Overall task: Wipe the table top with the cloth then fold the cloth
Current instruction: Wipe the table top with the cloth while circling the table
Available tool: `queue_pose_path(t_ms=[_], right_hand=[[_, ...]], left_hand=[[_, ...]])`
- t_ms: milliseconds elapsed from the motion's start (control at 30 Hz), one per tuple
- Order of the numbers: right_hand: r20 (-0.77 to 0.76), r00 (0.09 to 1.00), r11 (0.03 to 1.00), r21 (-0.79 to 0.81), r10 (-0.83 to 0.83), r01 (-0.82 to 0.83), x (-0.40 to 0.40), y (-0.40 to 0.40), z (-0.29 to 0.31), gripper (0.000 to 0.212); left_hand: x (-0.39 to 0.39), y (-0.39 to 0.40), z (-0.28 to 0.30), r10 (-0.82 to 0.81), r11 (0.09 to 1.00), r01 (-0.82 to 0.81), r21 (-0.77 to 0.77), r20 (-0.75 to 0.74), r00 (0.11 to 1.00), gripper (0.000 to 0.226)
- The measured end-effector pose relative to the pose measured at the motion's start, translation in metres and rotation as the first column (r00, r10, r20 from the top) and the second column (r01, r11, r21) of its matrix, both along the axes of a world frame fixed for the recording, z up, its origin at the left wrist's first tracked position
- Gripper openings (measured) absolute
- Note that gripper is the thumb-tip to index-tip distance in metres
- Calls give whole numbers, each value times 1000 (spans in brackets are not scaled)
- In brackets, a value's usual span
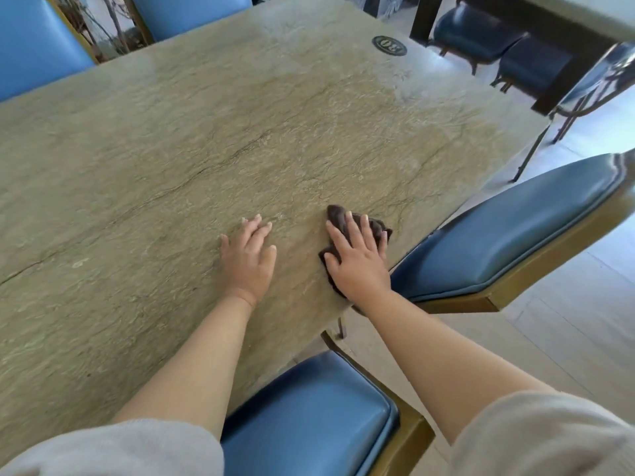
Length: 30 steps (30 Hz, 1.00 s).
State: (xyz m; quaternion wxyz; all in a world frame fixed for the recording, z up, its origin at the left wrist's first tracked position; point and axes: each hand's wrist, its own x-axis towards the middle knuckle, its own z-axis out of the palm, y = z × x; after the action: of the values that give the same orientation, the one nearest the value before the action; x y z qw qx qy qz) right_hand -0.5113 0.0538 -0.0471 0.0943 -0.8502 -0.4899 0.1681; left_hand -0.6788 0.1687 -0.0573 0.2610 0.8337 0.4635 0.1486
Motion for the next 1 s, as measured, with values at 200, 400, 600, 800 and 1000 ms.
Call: queue_pose_path(t_ms=[200,400,600,800,1000], right_hand=[[-7,942,940,67,336,-335,-13,-22,2,65],[24,986,984,79,-164,162,52,32,-7,59],[19,814,814,-6,-581,581,119,47,-6,64],[121,817,823,-8,-564,569,49,19,-5,72],[95,994,995,88,-53,45,-7,-18,-10,68]], left_hand=[[42,-6,5,35,999,-37,0,-310,950,55],[54,-9,-9,90,992,-30,120,-528,844,66],[57,-10,-8,111,989,-39,144,-531,840,68],[57,-11,-7,104,989,-29,144,-542,834,67],[57,-11,-2,90,991,-25,133,-516,852,55]])
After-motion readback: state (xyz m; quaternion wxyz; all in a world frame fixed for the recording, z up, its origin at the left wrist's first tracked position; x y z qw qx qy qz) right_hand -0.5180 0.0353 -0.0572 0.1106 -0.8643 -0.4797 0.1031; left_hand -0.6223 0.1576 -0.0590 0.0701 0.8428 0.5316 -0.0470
